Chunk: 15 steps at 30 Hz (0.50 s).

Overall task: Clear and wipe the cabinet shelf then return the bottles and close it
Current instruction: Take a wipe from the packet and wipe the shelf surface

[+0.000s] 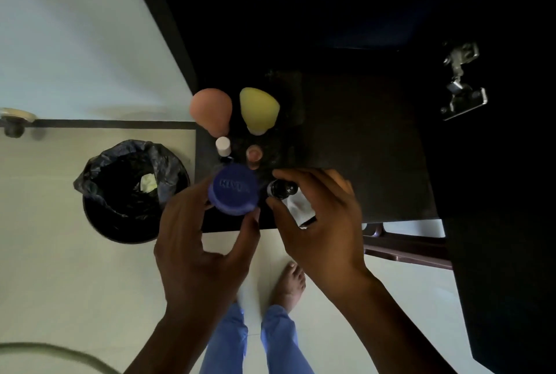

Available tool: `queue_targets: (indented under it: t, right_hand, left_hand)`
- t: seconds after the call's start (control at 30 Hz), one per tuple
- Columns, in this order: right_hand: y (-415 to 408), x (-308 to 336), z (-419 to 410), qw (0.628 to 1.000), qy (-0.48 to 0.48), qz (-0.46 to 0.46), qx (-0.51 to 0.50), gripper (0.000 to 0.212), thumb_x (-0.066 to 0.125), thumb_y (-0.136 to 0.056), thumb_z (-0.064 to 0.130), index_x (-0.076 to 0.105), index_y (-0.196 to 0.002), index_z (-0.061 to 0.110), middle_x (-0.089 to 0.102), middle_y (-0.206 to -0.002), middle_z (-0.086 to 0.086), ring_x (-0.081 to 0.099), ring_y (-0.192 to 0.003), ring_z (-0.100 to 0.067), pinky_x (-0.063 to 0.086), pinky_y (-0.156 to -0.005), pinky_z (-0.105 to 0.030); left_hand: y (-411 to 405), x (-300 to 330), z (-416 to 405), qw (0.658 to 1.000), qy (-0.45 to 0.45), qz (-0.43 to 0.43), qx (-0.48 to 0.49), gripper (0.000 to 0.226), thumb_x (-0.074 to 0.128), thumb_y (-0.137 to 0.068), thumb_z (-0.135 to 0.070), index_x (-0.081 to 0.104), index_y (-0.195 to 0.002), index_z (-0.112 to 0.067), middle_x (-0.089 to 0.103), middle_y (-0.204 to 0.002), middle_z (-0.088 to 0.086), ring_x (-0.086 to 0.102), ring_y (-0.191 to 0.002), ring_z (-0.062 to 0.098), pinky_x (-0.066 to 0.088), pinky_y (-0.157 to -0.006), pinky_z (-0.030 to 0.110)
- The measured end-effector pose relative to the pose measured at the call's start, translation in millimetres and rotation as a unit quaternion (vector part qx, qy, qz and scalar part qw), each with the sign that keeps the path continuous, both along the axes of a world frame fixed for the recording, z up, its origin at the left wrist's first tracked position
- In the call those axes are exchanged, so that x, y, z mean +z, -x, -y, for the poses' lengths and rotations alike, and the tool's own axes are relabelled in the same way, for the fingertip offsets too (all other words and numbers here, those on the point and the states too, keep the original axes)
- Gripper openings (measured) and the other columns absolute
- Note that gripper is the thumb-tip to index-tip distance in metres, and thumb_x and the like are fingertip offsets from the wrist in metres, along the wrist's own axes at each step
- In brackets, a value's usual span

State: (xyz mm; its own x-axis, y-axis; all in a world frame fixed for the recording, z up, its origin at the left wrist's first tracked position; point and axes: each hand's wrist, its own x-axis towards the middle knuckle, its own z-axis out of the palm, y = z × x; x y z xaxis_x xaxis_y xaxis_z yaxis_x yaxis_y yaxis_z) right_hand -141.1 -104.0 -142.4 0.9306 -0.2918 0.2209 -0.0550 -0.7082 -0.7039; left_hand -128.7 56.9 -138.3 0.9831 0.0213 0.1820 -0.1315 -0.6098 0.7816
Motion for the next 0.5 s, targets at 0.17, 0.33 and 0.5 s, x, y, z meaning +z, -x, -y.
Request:
queue_targets:
  t: [0.17, 0.33, 0.5]
  right_hand:
    - [-4.5, 20.5, 34.8, 0.996, -0.053, -0.041, -0.063, 0.034, 0.082, -0.086, 0.017, 0.074, -0.119, 0.024, 0.072, -0.113, 0.012, 0.068, -0.099, -0.002, 0.058, -0.088, -0.023]
    - [-28.7, 17.9, 79.3, 0.984, -0.091, -0.040, -0.147, 0.038, 0.081, -0.086, 0.007, 0.072, -0.118, 0.024, 0.069, -0.116, 0.009, 0.071, -0.098, -0.009, 0.061, -0.087, -0.035]
    - [-67.0, 9.1, 116.0, 0.977, -0.062, -0.037, -0.199, 0.040, 0.079, -0.087, 0.008, 0.069, -0.123, 0.023, 0.069, -0.116, 0.004, 0.070, -0.099, -0.011, 0.061, -0.089, -0.037]
  left_hand:
    - [9.2, 13.5, 36.1, 0.998, 0.039, 0.007, -0.051, 0.044, 0.077, -0.079, -0.037, 0.069, -0.115, -0.013, 0.069, -0.114, -0.014, 0.064, -0.111, -0.005, 0.039, -0.096, 0.003]
    - [-10.9, 14.3, 96.9, 0.990, 0.072, 0.091, -0.075, 0.042, 0.078, -0.081, -0.032, 0.065, -0.115, -0.012, 0.058, -0.119, -0.013, 0.047, -0.120, -0.020, 0.036, -0.100, 0.002]
    - [-62.4, 1.2, 157.5, 0.993, 0.092, 0.059, -0.045, 0.046, 0.083, -0.081, -0.027, 0.069, -0.115, 0.001, 0.071, -0.111, 0.011, 0.064, -0.100, 0.009, 0.043, -0.091, 0.010]
